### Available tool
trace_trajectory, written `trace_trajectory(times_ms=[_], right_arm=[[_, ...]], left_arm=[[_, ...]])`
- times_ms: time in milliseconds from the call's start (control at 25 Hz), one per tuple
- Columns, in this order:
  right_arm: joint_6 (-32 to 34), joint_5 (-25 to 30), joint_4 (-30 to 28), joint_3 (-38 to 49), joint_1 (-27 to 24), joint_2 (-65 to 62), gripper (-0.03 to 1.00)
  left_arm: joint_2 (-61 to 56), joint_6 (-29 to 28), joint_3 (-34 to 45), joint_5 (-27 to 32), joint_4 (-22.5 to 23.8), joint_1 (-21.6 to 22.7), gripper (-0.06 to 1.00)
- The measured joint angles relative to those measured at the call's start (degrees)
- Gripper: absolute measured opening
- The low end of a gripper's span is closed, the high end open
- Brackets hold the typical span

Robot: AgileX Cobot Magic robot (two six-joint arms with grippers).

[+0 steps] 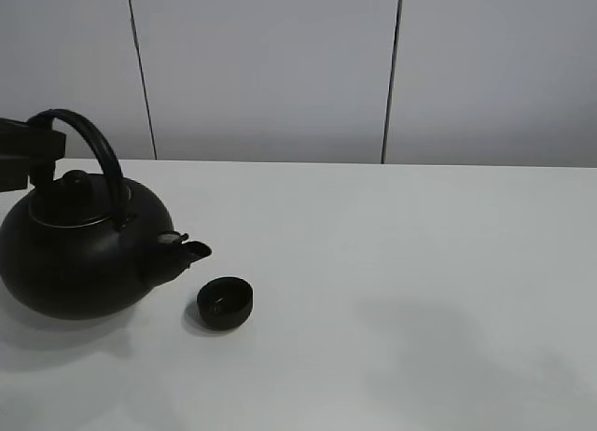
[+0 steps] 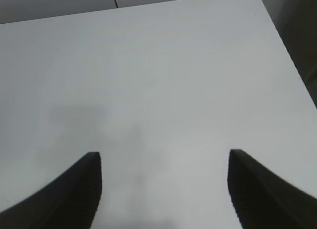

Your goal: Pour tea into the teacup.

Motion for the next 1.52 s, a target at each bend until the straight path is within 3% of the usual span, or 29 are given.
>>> trace_trajectory(times_ms=[240,560,800,1520], right_arm=[[0.0,0.0,0.0,0.0,0.0,0.0,0.5],[0.0,0.0,0.0,0.0,0.0,0.0,0.5],[0.0,0.0,0.0,0.0,0.0,0.0,0.5],[0.0,0.0,0.0,0.0,0.0,0.0,0.5]], left_arm=[[0.0,0.5,-3.3,5.2,-3.6,-3.4,0.18],[0.0,3.1,-3.8,10.3,-9.2,-3.5,0.17],[0.1,5.0,-3.8,10.7,-12.6,-3.5,0.17],[0.1,9.6,-3.8,10.7,-10.9,-3.5,0.17]])
